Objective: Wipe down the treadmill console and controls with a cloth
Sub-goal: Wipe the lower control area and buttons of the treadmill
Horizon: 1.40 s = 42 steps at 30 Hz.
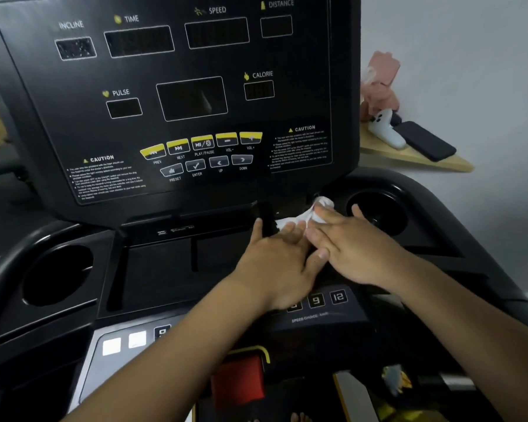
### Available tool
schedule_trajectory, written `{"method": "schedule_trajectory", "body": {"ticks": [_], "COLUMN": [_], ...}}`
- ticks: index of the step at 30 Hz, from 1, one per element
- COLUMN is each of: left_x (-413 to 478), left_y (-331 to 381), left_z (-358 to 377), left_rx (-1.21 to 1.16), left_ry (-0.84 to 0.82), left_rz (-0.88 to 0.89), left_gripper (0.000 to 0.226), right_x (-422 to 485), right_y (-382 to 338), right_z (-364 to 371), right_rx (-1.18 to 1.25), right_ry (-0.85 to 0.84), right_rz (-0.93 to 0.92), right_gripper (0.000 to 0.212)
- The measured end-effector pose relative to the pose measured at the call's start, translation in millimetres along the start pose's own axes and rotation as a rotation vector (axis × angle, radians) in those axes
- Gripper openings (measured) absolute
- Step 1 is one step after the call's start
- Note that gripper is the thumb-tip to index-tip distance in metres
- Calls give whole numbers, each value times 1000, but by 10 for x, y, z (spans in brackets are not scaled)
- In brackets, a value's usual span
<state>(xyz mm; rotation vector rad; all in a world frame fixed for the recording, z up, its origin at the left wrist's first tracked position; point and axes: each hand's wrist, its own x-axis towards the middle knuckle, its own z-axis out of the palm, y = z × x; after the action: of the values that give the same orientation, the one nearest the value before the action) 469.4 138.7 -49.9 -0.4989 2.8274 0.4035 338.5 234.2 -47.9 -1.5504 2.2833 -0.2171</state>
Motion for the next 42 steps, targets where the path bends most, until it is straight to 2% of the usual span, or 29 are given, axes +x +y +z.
{"method": "schedule_trajectory", "body": {"ticks": [2, 6, 8, 10, 14, 17, 19, 22, 24, 26, 28, 30, 32, 33, 35, 37, 39, 42], "left_x": [-42, -455, -426, -228, -5, -313, -401, -166, -28, -116, -358, -483, -406, -323, -185, -166, -313, -519], "left_y": [-36, -55, -66, -49, 5, -11, -3, 17, 9, -38, -49, -39, -34, -30, -19, -34, -42, -32], "left_z": [-31, 60, 62, 15, -46, 21, 45, 33, -27, -40, 10, 48, 44, 7, -94, -136, -81, 14], "left_rx": [0, -43, -43, -11, 47, 47, 6, -10, -3, -20, -29, 1, 9, -15, -70, -102, -127, -168], "left_ry": [-15, 4, 21, 10, 3, 33, 54, 23, 26, 15, 12, 25, -1, -28, -66, -60, -47, -10], "left_rz": [14, 41, 27, 22, 7, 44, 34, 25, 6, 20, 41, 34, 40, 39, 23, 26, 64, 74], "left_gripper": [70, 87, 86, 78, 64, 78, 82, 69, 64, 64, 71, 77, 70, 65, 60, 54, 51, 62], "right_x": [-13, -533, -500, -242, 28, -379, -494, -236, -67, -119, -352, -510, -466, -385, -188, -123, -265, -495], "right_y": [4, -147, -126, -58, 58, -1, -3, 28, 17, -16, -85, -202, -281, -321, -407, -450, -433, -418], "right_z": [-20, 106, 79, 42, 47, 138, 153, 112, 64, 47, 108, 137, 160, 138, 43, -25, -5, 68], "right_rx": [-39, -171, -133, -31, -77, -110, -120, -66, -86, -176, -275, -391, -533, -583, -671, -675, -624, -579], "right_ry": [-13, -9, -35, -30, 1, 35, 22, -16, 18, -24, 7, -15, -141, -168, -186, -199, -200, -160], "right_rz": [-6, -73, -45, -26, -13, -116, -110, -84, -57, -73, -146, -133, -61, -14, 20, -4, -47, -71], "right_gripper": [62, 97, 94, 82, 63, 78, 86, 57, 52, 56, 79, 97, 96, 89, 72, 66, 68, 85]}}
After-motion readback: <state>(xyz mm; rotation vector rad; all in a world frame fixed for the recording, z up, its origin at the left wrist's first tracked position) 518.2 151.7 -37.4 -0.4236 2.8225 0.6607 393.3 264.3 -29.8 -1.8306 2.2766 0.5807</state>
